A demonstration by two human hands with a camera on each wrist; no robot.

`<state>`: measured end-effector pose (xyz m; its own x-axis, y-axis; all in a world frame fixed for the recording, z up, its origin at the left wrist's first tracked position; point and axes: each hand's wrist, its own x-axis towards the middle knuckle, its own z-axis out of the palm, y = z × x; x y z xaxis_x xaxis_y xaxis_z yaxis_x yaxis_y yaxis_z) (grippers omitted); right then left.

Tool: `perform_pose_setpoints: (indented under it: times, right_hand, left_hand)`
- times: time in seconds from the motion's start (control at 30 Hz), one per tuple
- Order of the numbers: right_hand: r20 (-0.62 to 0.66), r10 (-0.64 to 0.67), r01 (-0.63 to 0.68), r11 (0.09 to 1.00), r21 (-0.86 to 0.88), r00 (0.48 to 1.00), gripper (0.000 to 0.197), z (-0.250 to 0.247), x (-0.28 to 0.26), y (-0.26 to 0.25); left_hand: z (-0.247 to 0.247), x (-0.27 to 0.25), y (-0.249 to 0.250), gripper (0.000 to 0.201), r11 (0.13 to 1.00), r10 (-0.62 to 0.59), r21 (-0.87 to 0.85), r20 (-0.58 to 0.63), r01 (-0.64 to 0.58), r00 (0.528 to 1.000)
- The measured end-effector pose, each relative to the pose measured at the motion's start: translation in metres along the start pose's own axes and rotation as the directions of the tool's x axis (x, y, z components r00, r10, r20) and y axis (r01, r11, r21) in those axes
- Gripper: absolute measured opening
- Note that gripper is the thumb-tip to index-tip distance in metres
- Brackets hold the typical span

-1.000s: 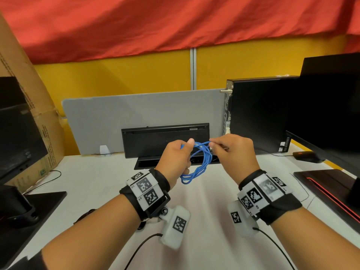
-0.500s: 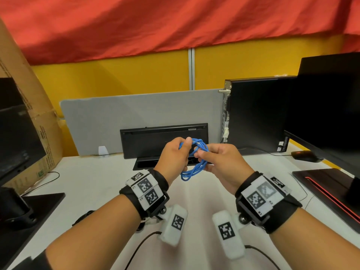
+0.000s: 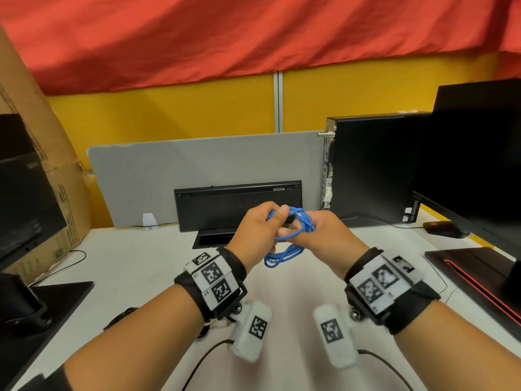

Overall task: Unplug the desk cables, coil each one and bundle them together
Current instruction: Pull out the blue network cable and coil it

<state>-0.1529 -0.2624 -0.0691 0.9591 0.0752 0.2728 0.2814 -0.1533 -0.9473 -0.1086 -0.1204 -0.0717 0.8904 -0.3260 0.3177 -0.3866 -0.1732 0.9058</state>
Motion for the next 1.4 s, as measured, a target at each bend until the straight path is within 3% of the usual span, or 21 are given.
perform_pose_setpoints:
  times: [0.07,0.1,0.17,0.2,0.23,0.3,0.33,0.4,0.47,0.57,0.67,0.77,0.8,0.87,0.93,0.97,1.0,1.1,1.13,1.27,1.4]
  right_hand:
    - [-0.239,-0.252,0.132,0.894,-0.428,0.938,0.028,0.002,0.0,0.005]
    - [-0.27,-0.448,0.213,0.768,-0.603,0.852,0.025,0.002,-0.001,0.005]
    - [-0.077,-0.718,0.383,0.455,-0.804,0.692,0.013,0.002,-0.003,0.007]
    - [-0.002,-0.757,0.432,0.375,-0.82,0.653,0.004,0.003,-0.003,0.01]
    - [-0.01,-0.765,0.449,0.388,-0.805,0.644,0.004,0.004,-0.003,0.011]
    - [-0.276,-0.67,0.411,0.676,-0.612,0.689,0.012,0.006,0.001,0.012]
    - [-0.439,-0.517,0.364,0.847,-0.388,0.735,0.019,0.006,0.004,0.011]
    - [-0.585,-0.194,0.249,0.968,0.013,0.788,0.027,0.004,0.007,0.005]
    - [-0.594,-0.174,0.185,0.982,-0.042,0.786,0.028,-0.004,0.009,0.003]
    - [-0.453,-0.425,0.238,0.879,-0.413,0.784,0.013,-0.004,0.005,0.003]
    - [-0.294,-0.499,0.299,0.798,-0.524,0.815,0.013,0.003,-0.001,0.006]
    - [-0.244,-0.609,0.381,0.709,-0.594,0.755,0.007,0.006,-0.006,0.003]
    - [-0.266,-0.581,0.359,0.738,-0.572,0.769,0.008,0.007,-0.006,0.002]
    - [-0.29,-0.29,0.199,0.931,-0.305,0.912,0.016,0.01,-0.004,-0.003]
    - [-0.089,-0.015,0.007,0.996,-0.089,0.996,0.014,0.012,-0.004,-0.007]
    - [0.007,-0.024,0.025,0.988,-0.153,1.0,0.016,0.013,-0.005,-0.007]
    - [0.083,-0.088,0.108,0.954,-0.278,0.993,0.021,0.014,-0.007,-0.006]
    - [0.225,-0.311,0.38,0.664,-0.644,0.923,0.013,0.022,-0.01,-0.002]
    - [0.198,-0.347,0.389,0.663,-0.64,0.917,0.009,0.024,-0.01,-0.002]
    - [-0.072,-0.309,0.274,0.911,-0.308,0.948,0.018,0.018,-0.005,-0.008]
    - [-0.112,-0.32,0.232,0.85,-0.473,0.941,0.011,0.013,0.003,-0.012]
  left_hand:
    - [-0.001,0.0,-0.001,0.03,1.0,-0.03,-0.006,-0.044,0.03,0.999]
    - [-0.002,0.001,-0.002,0.03,0.999,-0.042,0.003,-0.065,0.043,0.997]
    - [-0.004,0.002,-0.001,0.032,0.998,-0.057,0.016,-0.099,0.059,0.993]
    - [-0.005,0.003,-0.001,0.032,0.998,-0.064,0.016,-0.108,0.067,0.992]
    - [-0.006,0.003,0.001,0.033,0.997,-0.076,0.004,-0.111,0.077,0.991]
    - [-0.006,0.005,0.001,0.032,0.993,-0.103,-0.069,-0.114,0.095,0.988]
    - [-0.007,0.006,0.002,0.031,0.987,-0.118,-0.121,-0.117,0.104,0.986]
    - [-0.01,0.005,0.002,0.027,0.975,-0.14,-0.189,-0.125,0.115,0.982]
    - [-0.012,0.003,-0.002,0.027,0.984,-0.139,-0.135,-0.135,0.12,0.981]
    - [-0.011,0.0,-0.004,0.033,0.995,-0.098,-0.044,-0.186,0.091,0.978]
    - [-0.009,0.0,-0.001,0.036,1.0,-0.021,0.0,-0.207,0.021,0.978]
    - [-0.009,0.001,0.002,0.031,0.999,0.0,0.052,-0.241,0.013,0.97]
    - [-0.009,0.001,0.003,0.03,0.997,0.018,0.079,-0.251,0.002,0.968]
    - [-0.008,-0.001,0.003,0.027,0.994,0.076,0.096,-0.267,-0.052,0.961]
    - [-0.006,-0.003,0.003,0.026,0.992,0.108,0.098,-0.273,-0.084,0.956]
    - [-0.005,-0.003,0.002,0.026,0.992,0.107,0.089,-0.28,-0.085,0.954]
    - [-0.004,-0.002,0.0,0.026,0.994,0.098,0.079,-0.292,-0.078,0.951]
    - [-0.006,0.002,-0.005,0.027,0.996,0.046,0.084,-0.322,-0.02,0.946]
    - [-0.007,0.003,-0.008,0.027,0.996,0.034,0.089,-0.327,-0.005,0.944]
    - [-0.018,0.009,-0.017,0.029,0.993,-0.022,0.096,-0.386,0.064,0.922]
    - [-0.022,0.008,-0.022,0.029,0.992,-0.027,0.109,-0.362,0.071,0.932]
